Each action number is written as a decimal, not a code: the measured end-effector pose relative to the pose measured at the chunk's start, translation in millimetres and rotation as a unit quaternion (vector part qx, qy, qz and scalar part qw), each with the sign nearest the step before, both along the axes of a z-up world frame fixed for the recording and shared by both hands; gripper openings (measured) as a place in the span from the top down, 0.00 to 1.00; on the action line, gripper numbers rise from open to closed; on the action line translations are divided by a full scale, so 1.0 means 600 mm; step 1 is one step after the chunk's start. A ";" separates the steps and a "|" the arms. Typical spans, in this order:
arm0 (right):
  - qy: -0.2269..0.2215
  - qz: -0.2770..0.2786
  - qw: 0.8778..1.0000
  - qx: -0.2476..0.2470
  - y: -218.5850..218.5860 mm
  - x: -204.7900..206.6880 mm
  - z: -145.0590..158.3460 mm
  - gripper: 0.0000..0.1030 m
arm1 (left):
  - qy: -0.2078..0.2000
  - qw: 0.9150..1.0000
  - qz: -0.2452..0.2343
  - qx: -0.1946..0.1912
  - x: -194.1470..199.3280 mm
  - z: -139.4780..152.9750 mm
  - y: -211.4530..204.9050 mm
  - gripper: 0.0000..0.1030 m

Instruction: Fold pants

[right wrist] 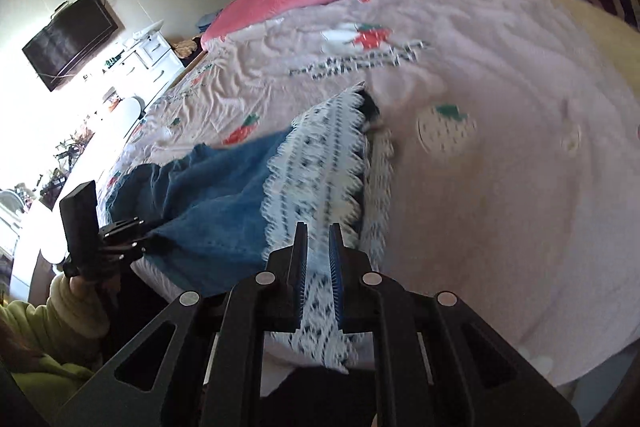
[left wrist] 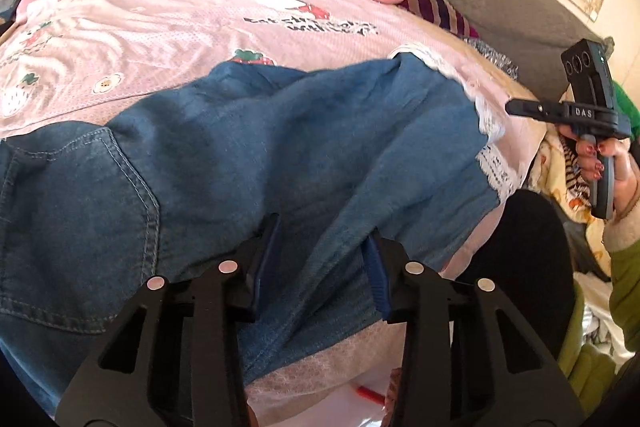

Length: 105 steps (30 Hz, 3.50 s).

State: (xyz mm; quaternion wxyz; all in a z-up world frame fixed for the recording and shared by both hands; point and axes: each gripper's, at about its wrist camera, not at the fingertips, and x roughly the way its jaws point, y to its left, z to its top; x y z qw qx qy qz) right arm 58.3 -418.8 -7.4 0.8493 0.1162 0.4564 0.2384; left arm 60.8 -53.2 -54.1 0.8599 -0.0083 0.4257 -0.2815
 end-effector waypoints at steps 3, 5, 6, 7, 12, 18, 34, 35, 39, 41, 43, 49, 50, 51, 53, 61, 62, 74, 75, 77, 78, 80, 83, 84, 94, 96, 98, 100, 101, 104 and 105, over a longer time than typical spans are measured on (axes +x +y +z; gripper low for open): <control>0.000 0.004 1.000 -0.004 0.000 -0.015 -0.012 0.85 | -0.004 1.000 0.000 0.015 -0.005 0.000 -0.006 0.70; -0.012 -0.006 1.000 -0.012 -0.005 -0.021 -0.009 0.66 | -0.006 1.000 0.001 0.023 -0.007 0.001 -0.008 0.69; -0.018 -0.010 1.000 -0.009 -0.007 -0.021 -0.008 0.54 | -0.008 1.000 0.001 0.026 -0.009 0.001 -0.009 0.69; -0.019 -0.013 1.000 -0.008 -0.008 -0.019 -0.008 0.50 | -0.009 0.999 0.001 0.031 -0.011 0.002 -0.011 0.69; 0.010 0.005 1.000 -0.027 0.011 0.001 -0.032 0.50 | -0.013 0.999 0.003 0.042 -0.013 0.001 -0.013 0.69; 0.014 0.019 1.000 -0.020 0.024 0.003 -0.039 0.90 | -0.019 0.998 0.004 0.054 -0.010 0.002 -0.017 0.87; 0.035 0.036 0.998 -0.047 -0.006 -0.082 -0.054 0.90 | -0.036 0.993 -0.028 0.108 -0.046 -0.007 -0.005 0.90; 0.038 0.032 0.998 -0.049 -0.009 -0.085 -0.056 0.90 | -0.035 0.993 -0.028 0.108 -0.046 -0.007 -0.004 0.90; 0.024 0.025 0.999 -0.021 -0.020 -0.092 -0.046 0.90 | -0.039 0.992 -0.028 0.114 -0.049 -0.007 -0.008 0.90; 0.018 0.023 0.999 -0.028 -0.018 -0.090 -0.042 0.87 | -0.040 0.992 -0.028 0.116 -0.051 -0.006 -0.008 0.90; 0.014 0.032 0.998 -0.045 -0.008 -0.086 -0.043 0.81 | -0.038 0.992 -0.026 0.113 -0.051 -0.004 -0.008 0.90; -0.018 0.065 0.995 -0.074 0.030 -0.080 -0.039 0.67 | -0.036 0.992 -0.021 0.116 -0.053 -0.001 -0.009 0.90; -0.025 0.070 0.994 -0.081 0.037 -0.080 -0.037 0.68 | -0.035 0.992 -0.020 0.117 -0.053 -0.001 -0.010 0.90; -0.025 0.078 0.993 -0.085 0.044 -0.077 -0.038 0.77 | -0.034 0.992 -0.019 0.117 -0.052 -0.001 -0.010 0.90; -0.016 0.083 0.993 -0.087 0.047 -0.074 -0.039 0.94 | -0.033 0.992 -0.017 0.118 -0.052 -0.002 -0.012 0.90; -0.003 0.067 0.993 -0.093 0.008 -0.097 -0.034 0.94 | -0.031 0.991 -0.022 0.127 -0.059 -0.004 -0.013 0.90; 0.004 0.066 0.994 -0.093 0.007 -0.097 -0.041 0.94 | -0.031 0.991 -0.022 0.129 -0.060 -0.005 -0.014 0.89; 0.016 0.000 0.997 -0.077 -0.038 -0.089 -0.021 0.80 | -0.025 0.991 -0.031 0.125 -0.071 -0.011 0.001 0.79; 0.007 -0.010 0.997 -0.078 -0.039 -0.086 -0.012 0.72 | -0.023 0.991 -0.030 0.126 -0.073 -0.010 0.003 0.78; -0.012 -0.013 0.998 -0.065 -0.027 -0.078 0.009 0.64 | -0.028 0.991 -0.030 0.126 -0.084 -0.003 0.010 0.68; -0.026 -0.007 0.998 -0.064 -0.011 -0.071 0.021 0.59 | -0.031 0.991 -0.027 0.124 -0.090 0.005 0.016 0.65; -0.042 0.009 0.997 -0.066 0.018 -0.058 0.033 0.58 | -0.041 0.991 -0.020 0.122 -0.099 0.023 0.026 0.62; -0.063 0.046 0.995 -0.061 0.079 -0.025 0.050 0.50 | -0.068 0.991 0.000 0.115 -0.107 0.057 0.047 0.55; -0.069 0.061 0.994 -0.061 0.107 -0.007 0.055 0.46 | -0.075 0.991 0.009 0.113 -0.106 0.067 0.055 0.54; -0.046 0.158 0.984 -0.071 0.337 0.162 0.056 0.32 | -0.067 0.980 0.151 0.110 -0.003 0.101 0.162 0.42; -0.032 0.166 0.982 -0.085 0.371 0.191 0.045 0.32 | -0.061 0.979 0.166 0.106 0.012 0.091 0.176 0.39; -0.010 0.172 0.981 -0.089 0.402 0.226 0.030 0.32 | -0.047 0.977 0.177 0.108 0.021 0.069 0.187 0.37; 0.017 0.176 0.981 -0.085 0.419 0.250 0.014 0.32 | -0.033 0.975 0.188 0.116 0.019 0.044 0.198 0.37; 0.029 0.172 0.981 -0.087 0.426 0.261 0.006 0.32 | -0.030 0.974 0.189 0.121 0.017 0.035 0.200 0.37; 0.064 0.180 0.976 -0.101 0.448 0.278 -0.018 0.32 | -0.042 0.973 0.182 0.136 0.008 0.027 0.194 0.37; 0.082 0.179 0.975 -0.105 0.454 0.282 -0.029 0.33 | -0.044 0.973 0.181 0.138 0.007 0.025 0.194 0.37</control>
